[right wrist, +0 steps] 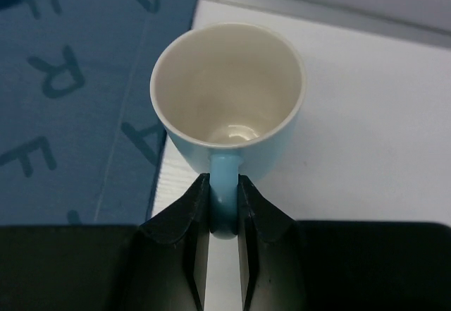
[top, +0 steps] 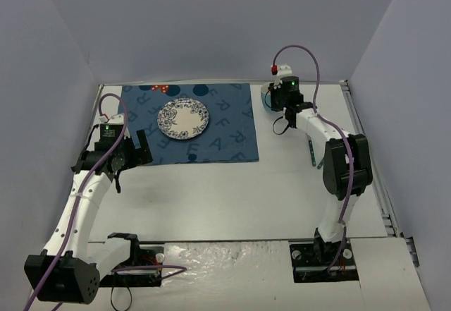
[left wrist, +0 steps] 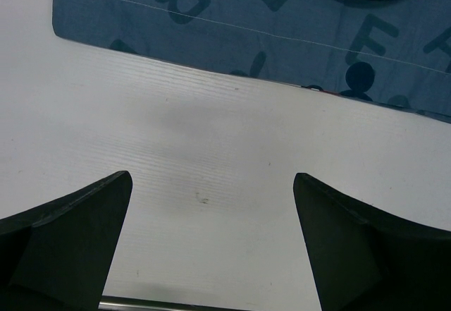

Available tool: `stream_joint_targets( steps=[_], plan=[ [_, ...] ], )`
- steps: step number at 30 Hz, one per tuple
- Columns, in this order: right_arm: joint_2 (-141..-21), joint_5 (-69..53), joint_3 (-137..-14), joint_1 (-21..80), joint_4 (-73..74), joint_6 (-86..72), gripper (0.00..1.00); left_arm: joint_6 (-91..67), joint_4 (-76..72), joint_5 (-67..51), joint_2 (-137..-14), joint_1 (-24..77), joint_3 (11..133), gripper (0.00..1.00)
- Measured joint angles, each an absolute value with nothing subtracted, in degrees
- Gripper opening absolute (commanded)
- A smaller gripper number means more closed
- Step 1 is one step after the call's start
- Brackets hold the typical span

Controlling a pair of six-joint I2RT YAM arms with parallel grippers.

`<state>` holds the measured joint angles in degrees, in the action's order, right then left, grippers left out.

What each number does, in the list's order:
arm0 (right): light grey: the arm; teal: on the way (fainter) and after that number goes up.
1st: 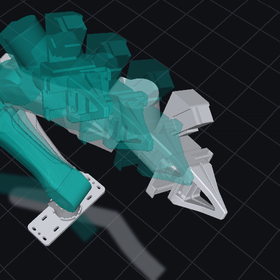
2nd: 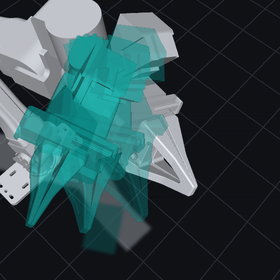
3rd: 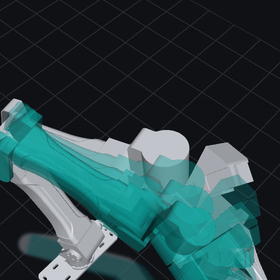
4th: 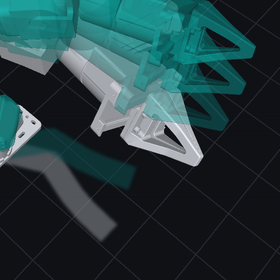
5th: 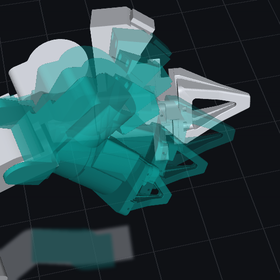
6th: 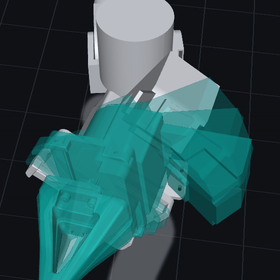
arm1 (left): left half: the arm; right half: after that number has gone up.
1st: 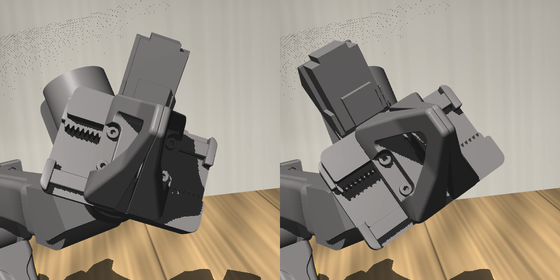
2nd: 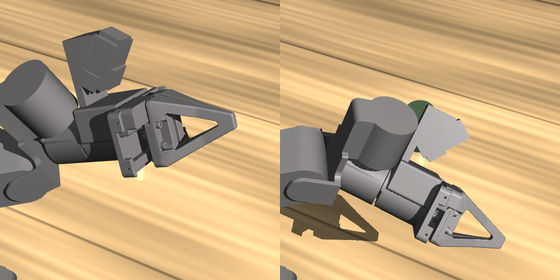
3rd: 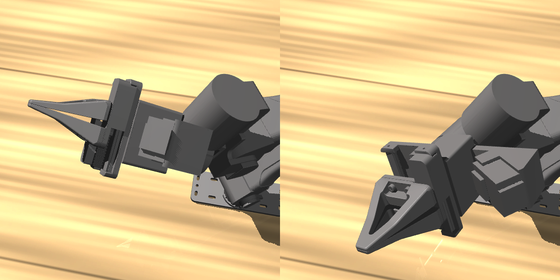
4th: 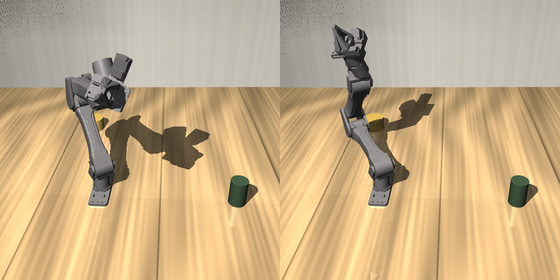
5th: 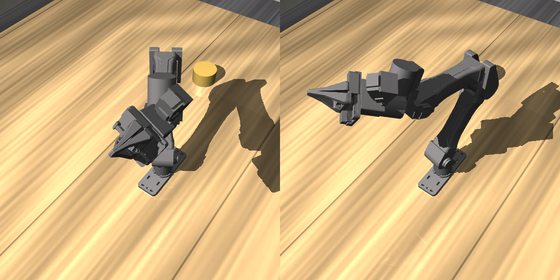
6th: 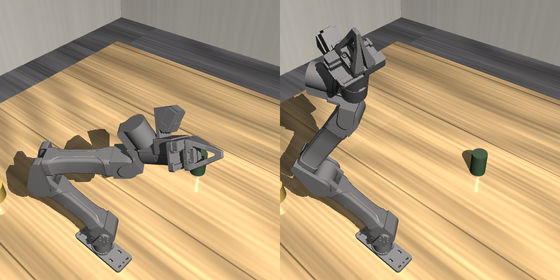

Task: Set the dinner table for one person

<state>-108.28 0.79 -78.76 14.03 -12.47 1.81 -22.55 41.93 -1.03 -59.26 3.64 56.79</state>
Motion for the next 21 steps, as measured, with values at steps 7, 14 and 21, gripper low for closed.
stream_joint_targets(
  steps=[7,14,21],
  plan=[
    [-114.36,-11.57,-90.92,13.85,-15.78,5.12,0.00,-22.58,40.59,0.46,-59.14,3.64,56.35,0.97],
    [-124.62,-19.22,-101.50,13.91,-19.63,5.96,0.00,-22.96,39.28,1.95,-57.80,3.64,54.38,0.97],
    [-131.54,-22.51,-104.20,13.91,-21.27,5.81,0.00,-23.72,38.65,2.62,-57.58,3.64,52.36,0.97]
  ],
)
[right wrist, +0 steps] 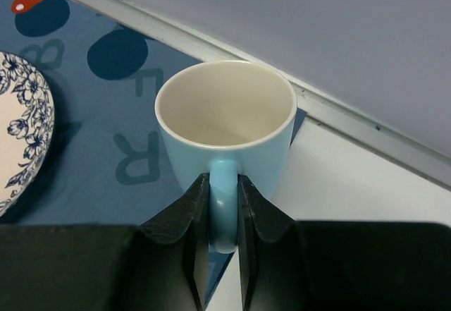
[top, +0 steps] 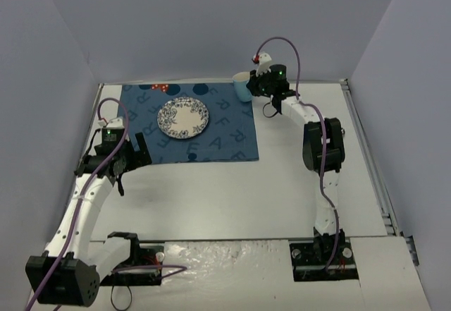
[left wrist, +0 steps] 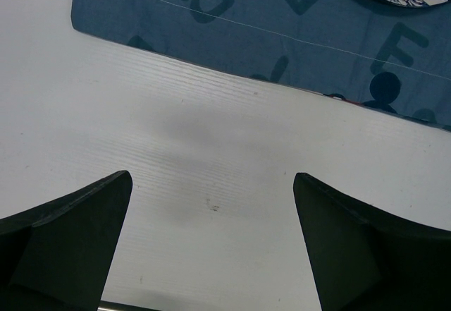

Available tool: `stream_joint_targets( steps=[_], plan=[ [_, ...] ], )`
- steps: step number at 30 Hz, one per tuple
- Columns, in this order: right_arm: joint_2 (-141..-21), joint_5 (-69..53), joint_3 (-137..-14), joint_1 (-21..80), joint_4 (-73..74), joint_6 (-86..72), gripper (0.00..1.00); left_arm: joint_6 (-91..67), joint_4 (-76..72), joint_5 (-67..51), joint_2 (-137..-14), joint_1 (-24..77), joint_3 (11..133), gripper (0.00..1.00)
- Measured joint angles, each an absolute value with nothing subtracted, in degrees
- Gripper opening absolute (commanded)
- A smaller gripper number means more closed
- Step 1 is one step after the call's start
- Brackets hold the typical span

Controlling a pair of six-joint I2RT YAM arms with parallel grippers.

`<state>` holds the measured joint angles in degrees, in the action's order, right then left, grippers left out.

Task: Set the dinner table for one person

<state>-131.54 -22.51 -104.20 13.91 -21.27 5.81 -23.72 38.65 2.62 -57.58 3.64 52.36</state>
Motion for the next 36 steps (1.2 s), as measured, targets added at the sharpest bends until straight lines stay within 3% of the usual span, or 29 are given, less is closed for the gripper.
stream_joint_targets(
  steps=[33,36],
  plan=[
    [-143.32,-25.26,-108.17,16.82,-41.53,2.43,0.00,-26.36,38.58,3.46,-54.72,3.64,48.92,0.97],
    [-143.34,-25.33,-106.82,16.78,-43.53,2.97,0.06,-26.59,38.70,3.46,-53.81,3.64,48.84,0.97]
  ],
)
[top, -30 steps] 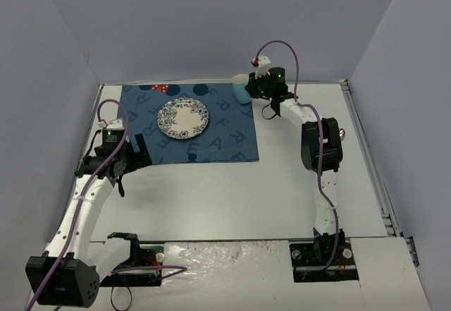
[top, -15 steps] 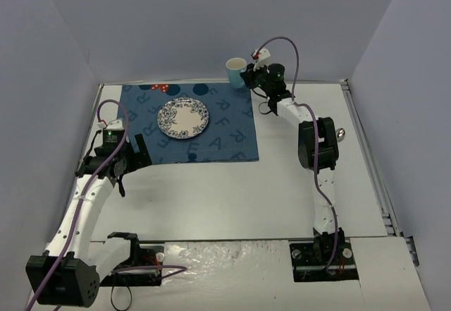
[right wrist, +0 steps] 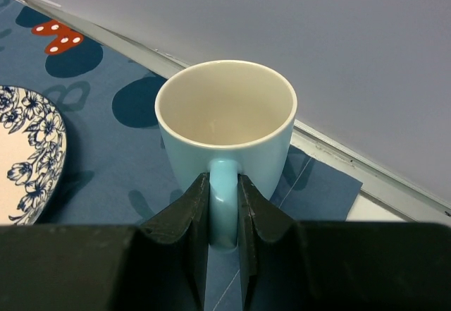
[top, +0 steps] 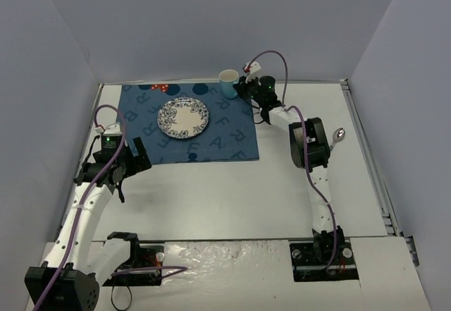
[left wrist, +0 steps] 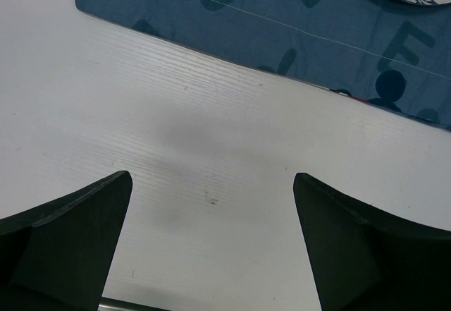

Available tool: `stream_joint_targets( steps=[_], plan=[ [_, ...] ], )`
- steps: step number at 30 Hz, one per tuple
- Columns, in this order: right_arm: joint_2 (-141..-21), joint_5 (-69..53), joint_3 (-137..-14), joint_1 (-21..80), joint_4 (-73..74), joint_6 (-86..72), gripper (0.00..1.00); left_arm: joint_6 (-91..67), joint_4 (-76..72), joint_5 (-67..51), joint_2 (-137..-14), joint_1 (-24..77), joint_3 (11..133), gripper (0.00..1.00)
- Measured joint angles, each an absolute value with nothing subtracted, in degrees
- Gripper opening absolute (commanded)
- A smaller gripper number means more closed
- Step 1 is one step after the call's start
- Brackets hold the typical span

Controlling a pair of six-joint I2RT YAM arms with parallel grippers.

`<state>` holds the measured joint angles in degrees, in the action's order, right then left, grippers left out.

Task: Set the dinner table for one person

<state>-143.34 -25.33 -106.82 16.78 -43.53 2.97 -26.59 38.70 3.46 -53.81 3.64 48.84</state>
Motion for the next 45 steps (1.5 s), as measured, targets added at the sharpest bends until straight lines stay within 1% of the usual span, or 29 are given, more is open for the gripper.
stream_joint_targets(
  steps=[2,5,7,8,10,15,18,23,26,30,33,36,45],
  plan=[
    [-143.00,-25.39,-104.88,16.65,-45.62,3.23,0.13,-26.79,38.70,3.45,-53.18,3.66,48.82,0.97],
    [-141.86,-25.36,-101.44,16.49,-47.66,3.84,0.28,-27.19,38.69,3.43,-52.36,3.64,48.70,0.97],
    [-140.44,-25.29,-98.21,16.29,-47.98,4.51,0.43,-27.39,38.70,3.41,-51.89,3.65,48.34,0.97],
    [-139.79,-25.23,-96.74,16.18,-48.07,4.80,0.57,-27.48,38.74,3.37,-51.69,3.66,48.15,0.97],
    [-138.57,-24.92,-94.44,15.97,-48.14,5.17,0.63,-27.55,38.84,3.19,-51.50,3.65,48.05,0.97],
    [-133.95,-23.03,-91.41,15.39,-43.84,5.79,0.72,-27.66,38.88,2.80,-51.31,3.66,48.07,0.97],
    [-128.75,-20.44,-89.73,14.92,-38.63,5.66,0.74,-27.65,39.05,2.50,-51.33,3.66,48.31,0.97],
    [-117.14,-12.63,-86.17,13.32,-28.12,1.53,0.75,-27.42,39.79,2.11,-51.64,3.66,50.21,0.97],
    [-109.61,-7.57,-80.47,10.59,-23.58,-3.92,0.75,-26.92,39.79,1.71,-51.70,3.74,51.15,0.97],
    [-102.82,-2.54,-71.28,4.53,-16.53,-10.47,0.75,-26.39,39.83,1.54,-51.34,4.64,51.04,0.97],
    [-100.33,0.69,-64.60,0.43,-10.73,-13.51,0.75,-26.41,38.86,1.40,-49.89,6.19,49.32,0.97],
    [-99.31,2.13,-60.41,-1.35,-6.37,-15.20,0.74,-26.41,38.69,1.29,-49.07,7.73,47.53,0.97],
    [-98.94,1.56,-57.60,-4.62,-3.35,-16.40,0.71,-26.17,37.72,1.61,-49.06,11.37,46.06,0.97]
  ],
)
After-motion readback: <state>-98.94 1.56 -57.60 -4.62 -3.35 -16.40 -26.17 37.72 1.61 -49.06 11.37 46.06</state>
